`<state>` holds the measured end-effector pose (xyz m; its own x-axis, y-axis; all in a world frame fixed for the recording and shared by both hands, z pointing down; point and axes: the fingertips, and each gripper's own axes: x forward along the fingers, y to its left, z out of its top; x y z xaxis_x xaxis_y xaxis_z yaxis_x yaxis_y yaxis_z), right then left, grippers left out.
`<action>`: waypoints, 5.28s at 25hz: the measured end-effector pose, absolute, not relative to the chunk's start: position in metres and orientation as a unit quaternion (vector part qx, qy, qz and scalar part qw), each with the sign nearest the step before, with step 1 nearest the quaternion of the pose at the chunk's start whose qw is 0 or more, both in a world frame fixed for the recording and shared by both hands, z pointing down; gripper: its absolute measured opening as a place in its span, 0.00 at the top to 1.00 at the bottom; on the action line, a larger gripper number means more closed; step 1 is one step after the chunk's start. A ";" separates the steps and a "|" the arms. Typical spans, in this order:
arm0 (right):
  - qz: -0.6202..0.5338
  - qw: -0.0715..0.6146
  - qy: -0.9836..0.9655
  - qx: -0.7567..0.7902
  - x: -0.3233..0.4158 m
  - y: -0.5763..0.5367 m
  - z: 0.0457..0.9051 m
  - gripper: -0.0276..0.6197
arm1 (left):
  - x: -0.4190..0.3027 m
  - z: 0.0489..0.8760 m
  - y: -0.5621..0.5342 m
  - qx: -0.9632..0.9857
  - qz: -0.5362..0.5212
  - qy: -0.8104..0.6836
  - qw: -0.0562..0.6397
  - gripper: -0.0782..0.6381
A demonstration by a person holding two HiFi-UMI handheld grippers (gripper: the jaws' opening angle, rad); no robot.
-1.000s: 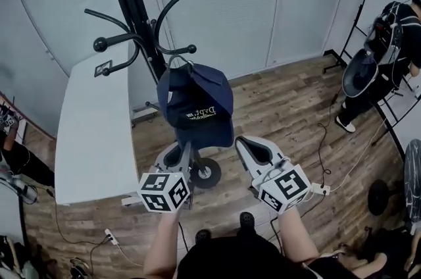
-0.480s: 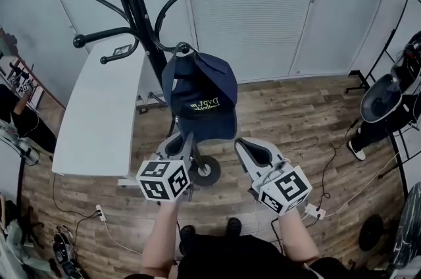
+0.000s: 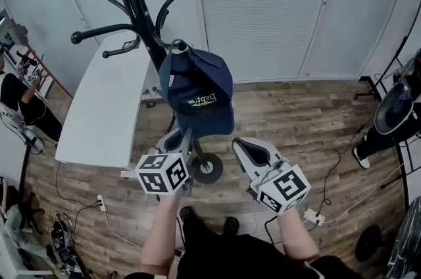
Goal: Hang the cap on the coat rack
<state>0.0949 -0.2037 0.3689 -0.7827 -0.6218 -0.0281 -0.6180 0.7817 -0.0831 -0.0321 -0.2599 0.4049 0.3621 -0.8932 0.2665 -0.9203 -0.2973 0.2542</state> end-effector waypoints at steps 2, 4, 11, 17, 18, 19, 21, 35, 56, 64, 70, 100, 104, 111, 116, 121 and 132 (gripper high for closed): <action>-0.034 0.028 0.944 -0.326 0.094 -0.205 0.368 0.91 | -0.033 0.405 -0.263 0.803 0.041 -0.566 0.182 0.85; -0.033 0.029 0.945 -0.324 0.091 -0.205 0.366 0.91 | -0.034 0.405 -0.266 0.802 0.043 -0.567 0.184 0.85; -0.030 0.025 0.944 -0.328 0.088 -0.209 0.367 0.91 | -0.036 0.407 -0.280 0.803 0.040 -0.564 0.190 0.85; -0.027 0.029 0.941 -0.337 0.087 -0.213 0.361 0.91 | -0.040 0.409 -0.285 0.803 0.040 -0.563 0.192 0.85; -0.027 0.028 0.941 -0.337 0.085 -0.213 0.362 0.91 | -0.043 0.410 -0.286 0.802 0.040 -0.564 0.194 0.85; -0.028 0.027 0.940 -0.338 0.084 -0.215 0.363 0.91 | -0.045 0.412 -0.288 0.801 0.040 -0.565 0.196 0.85; -0.030 0.026 0.940 -0.340 0.082 -0.218 0.365 0.91 | -0.048 0.414 -0.290 0.799 0.040 -0.566 0.198 0.85; -0.037 0.024 0.938 -0.344 0.072 -0.233 0.366 0.91 | -0.069 0.424 -0.307 0.787 0.038 -0.579 0.209 0.85; -0.055 0.011 0.941 -0.335 0.051 -0.241 0.377 0.91 | -0.094 0.451 -0.313 0.770 0.044 -0.598 0.218 0.85; -0.056 0.004 0.941 -0.333 0.045 -0.243 0.379 0.91 | -0.099 0.459 -0.318 0.766 0.046 -0.606 0.210 0.85; -0.059 0.000 0.941 -0.333 0.045 -0.244 0.382 0.91 | -0.100 0.464 -0.319 0.765 0.046 -0.611 0.199 0.85; -0.055 0.005 0.938 -0.342 0.050 -0.234 0.379 0.91 | -0.108 0.453 -0.308 0.768 0.064 -0.620 0.150 0.77; -0.055 0.007 0.938 -0.342 0.054 -0.226 0.379 0.91 | -0.110 0.450 -0.296 0.764 0.063 -0.626 0.144 0.77; -0.059 0.007 0.940 -0.335 0.057 -0.213 0.384 0.91 | -0.110 0.443 -0.272 0.759 0.055 -0.633 0.138 0.77; -0.067 0.004 0.942 -0.330 0.057 -0.204 0.390 0.91 | -0.101 0.436 -0.255 0.768 0.039 -0.624 0.136 0.77; -0.066 0.002 0.943 -0.326 0.058 -0.199 0.393 0.91 | -0.085 0.428 -0.241 0.782 0.031 -0.610 0.124 0.77; -0.052 0.013 0.942 -0.333 0.062 -0.197 0.383 0.91 | -0.065 0.410 -0.215 0.800 0.014 -0.589 0.112 0.85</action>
<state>0.0615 -0.1968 0.3825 -0.7783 -0.6278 0.0098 -0.6251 0.7733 -0.1058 -0.0649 -0.2148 0.4102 0.3057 -0.9396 0.1541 -0.9459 -0.2812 0.1620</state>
